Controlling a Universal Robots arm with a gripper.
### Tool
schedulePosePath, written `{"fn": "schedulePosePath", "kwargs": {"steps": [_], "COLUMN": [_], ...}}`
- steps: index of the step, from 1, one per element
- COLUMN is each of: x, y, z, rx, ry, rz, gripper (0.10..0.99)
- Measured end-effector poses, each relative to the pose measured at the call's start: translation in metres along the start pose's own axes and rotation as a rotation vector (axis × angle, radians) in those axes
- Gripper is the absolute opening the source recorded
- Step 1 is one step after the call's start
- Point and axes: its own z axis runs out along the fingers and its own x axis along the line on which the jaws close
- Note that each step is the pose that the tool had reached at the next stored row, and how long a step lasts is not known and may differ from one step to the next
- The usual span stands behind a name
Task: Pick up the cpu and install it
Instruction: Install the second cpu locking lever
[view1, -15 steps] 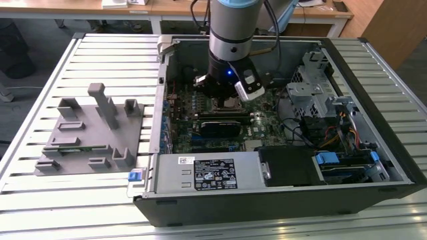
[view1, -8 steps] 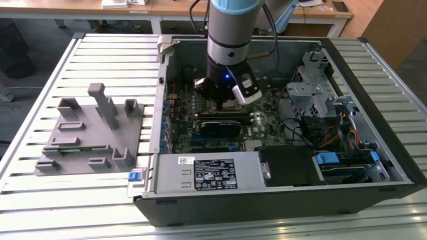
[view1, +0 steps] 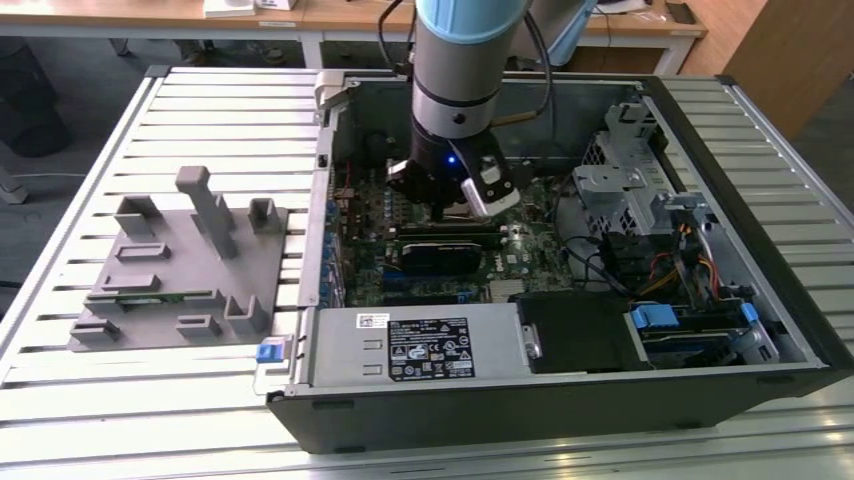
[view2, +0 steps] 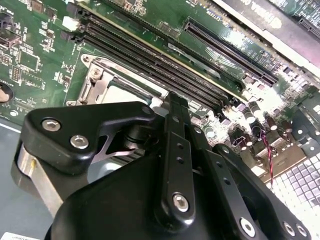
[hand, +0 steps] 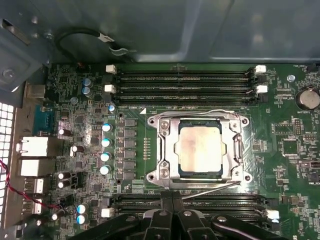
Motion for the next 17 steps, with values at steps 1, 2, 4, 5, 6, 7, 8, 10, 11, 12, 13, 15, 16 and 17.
{"fn": "schedulePosePath", "kwargs": {"steps": [1,2,4,5,6,7,8,10,11,12,13,15,16,17], "x": [0.0006,0.0011,0.0022,0.0028,0.0035,0.0043,0.0051,0.0068,0.0079,0.0088,0.0091,0.0091,0.0091,0.0091], "y": [-0.0005,-0.0011,-0.0018,-0.0021,-0.0023,-0.0026,-0.0028,-0.0032,-0.0033,-0.0035,-0.0036,-0.0042,-0.0044,-0.0045], "z": [0.0008,0.0016,0.0035,0.0047,0.0061,0.0074,0.0085,0.0105,0.0114,0.0124,0.0136,0.0166,0.0178,0.0186], "rx": [-0.001,-0.003,-0.007,-0.008,-0.009,-0.010,-0.011,-0.015,-0.017,-0.020,-0.021,-0.024,-0.025,-0.026], "ry": [-0.0001,-0.0001,-0.0005,-0.0006,-0.0006,-0.0007,-0.0007,-0.0006,-0.0006,-0.0006,-0.0006,-0.0006,-0.0006,-0.0005], "rz": [0.001,0.002,0.005,0.006,0.006,0.006,0.007,0.007,0.007,0.008,0.008,0.008,0.008,0.008], "gripper": [0.106,0.106,0.106,0.106,0.106,0.106,0.106,0.106,0.106,0.106,0.106,0.106,0.106,0.106]}}
